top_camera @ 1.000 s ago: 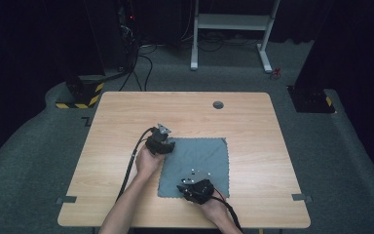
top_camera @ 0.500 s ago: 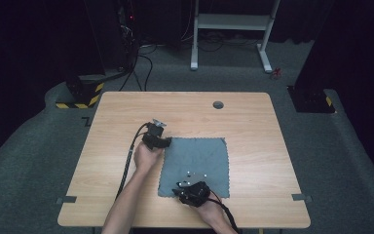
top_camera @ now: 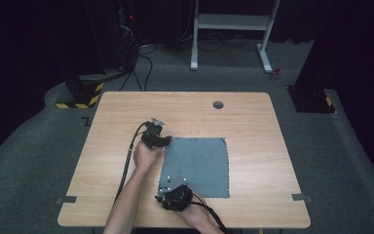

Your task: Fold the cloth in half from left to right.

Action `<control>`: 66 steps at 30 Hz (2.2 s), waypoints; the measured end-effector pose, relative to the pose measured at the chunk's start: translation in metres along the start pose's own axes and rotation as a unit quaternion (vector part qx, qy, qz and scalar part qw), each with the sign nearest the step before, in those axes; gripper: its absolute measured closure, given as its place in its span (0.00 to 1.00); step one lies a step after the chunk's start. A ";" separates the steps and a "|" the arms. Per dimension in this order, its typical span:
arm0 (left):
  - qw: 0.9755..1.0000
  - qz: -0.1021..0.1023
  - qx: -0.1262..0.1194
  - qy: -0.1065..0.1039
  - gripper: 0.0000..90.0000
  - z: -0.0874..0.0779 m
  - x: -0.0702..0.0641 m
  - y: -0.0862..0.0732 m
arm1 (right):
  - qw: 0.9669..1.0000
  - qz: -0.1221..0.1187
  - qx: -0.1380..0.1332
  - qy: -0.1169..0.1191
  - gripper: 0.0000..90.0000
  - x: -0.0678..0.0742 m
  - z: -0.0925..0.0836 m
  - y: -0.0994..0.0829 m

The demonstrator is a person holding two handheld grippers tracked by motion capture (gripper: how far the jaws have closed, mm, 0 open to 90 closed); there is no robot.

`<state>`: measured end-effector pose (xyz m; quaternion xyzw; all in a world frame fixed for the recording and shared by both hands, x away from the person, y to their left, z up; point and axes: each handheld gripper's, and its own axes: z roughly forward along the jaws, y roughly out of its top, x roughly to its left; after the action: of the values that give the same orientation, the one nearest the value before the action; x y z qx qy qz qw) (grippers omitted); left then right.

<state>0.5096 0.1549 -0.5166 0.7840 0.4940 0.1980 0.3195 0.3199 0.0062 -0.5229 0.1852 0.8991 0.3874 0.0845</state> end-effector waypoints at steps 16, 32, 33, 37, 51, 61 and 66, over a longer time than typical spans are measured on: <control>0.999 0.019 0.019 -0.024 0.84 0.000 -0.009 0.007 | 0.999 -0.005 -0.007 -0.037 0.98 0.000 -0.001 -0.003; 0.998 -0.007 0.025 -0.063 0.99 -0.005 0.003 0.009 | 0.999 0.001 -0.013 -0.031 1.00 0.001 -0.009 -0.002; 0.998 -0.007 0.022 -0.066 0.99 -0.006 0.003 0.010 | 0.999 -0.003 -0.012 -0.034 1.00 0.002 -0.010 -0.001; 0.998 -0.003 0.020 -0.064 0.99 -0.008 0.005 0.010 | 0.999 -0.009 -0.016 -0.036 1.00 0.002 -0.015 0.002; 0.998 -0.019 0.007 -0.062 0.99 -0.032 0.033 0.007 | 1.000 -0.014 -0.018 -0.021 1.00 0.006 -0.012 0.016; 0.999 -0.025 -0.003 -0.045 0.99 -0.064 0.057 0.008 | 0.999 -0.028 -0.039 0.000 1.00 0.012 -0.011 0.043; 0.999 -0.021 -0.002 -0.041 0.99 -0.066 0.057 0.008 | 0.999 -0.018 -0.048 0.010 1.00 0.012 -0.013 0.044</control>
<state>0.4980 0.2244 -0.4638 0.7806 0.4963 0.1598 0.3446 0.3173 0.0301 -0.4821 0.1615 0.8836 0.4300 0.0914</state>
